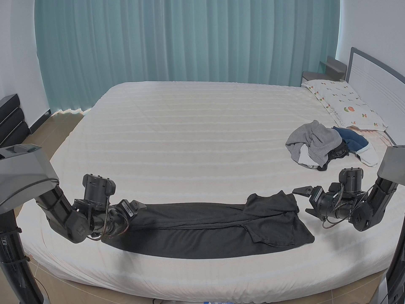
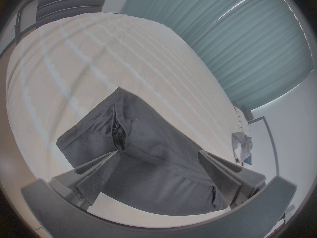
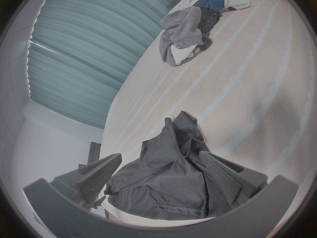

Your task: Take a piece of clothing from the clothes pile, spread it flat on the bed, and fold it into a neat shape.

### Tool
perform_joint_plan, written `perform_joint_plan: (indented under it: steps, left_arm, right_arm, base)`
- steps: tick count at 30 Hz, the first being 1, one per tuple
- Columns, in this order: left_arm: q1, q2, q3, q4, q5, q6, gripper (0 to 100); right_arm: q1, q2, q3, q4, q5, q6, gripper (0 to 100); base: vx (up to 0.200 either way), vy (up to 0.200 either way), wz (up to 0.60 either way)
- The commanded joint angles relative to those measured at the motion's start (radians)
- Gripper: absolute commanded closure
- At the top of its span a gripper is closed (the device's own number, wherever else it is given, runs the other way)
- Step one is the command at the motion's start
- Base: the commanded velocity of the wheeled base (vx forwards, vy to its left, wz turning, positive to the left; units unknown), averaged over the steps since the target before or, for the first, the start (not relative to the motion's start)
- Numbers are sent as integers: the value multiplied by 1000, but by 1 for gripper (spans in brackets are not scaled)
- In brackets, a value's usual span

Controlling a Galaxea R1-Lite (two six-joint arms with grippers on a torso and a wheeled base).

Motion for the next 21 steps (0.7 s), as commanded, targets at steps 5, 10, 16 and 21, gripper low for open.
perform_joint_plan:
  steps: [5,10,16,21]
  left_arm:
    - [-29,51,-16,-50,155,-5,0]
    - [7,49,23,-144,159,1,0]
    - [-54,63,29,-142,132,-5,0]
    - [-132,89,21,-145,133,-19,0]
  right_arm:
    - [10,11,25,-5,1,0,0]
    - [10,11,24,-5,1,0,0]
    - [13,11,25,-4,0,0,0]
    - [25,9,25,-4,-2,0,0]
  base:
    - [0,0,0]
    - [0,0,0]
    - [0,0,0]
    - [0,0,0]
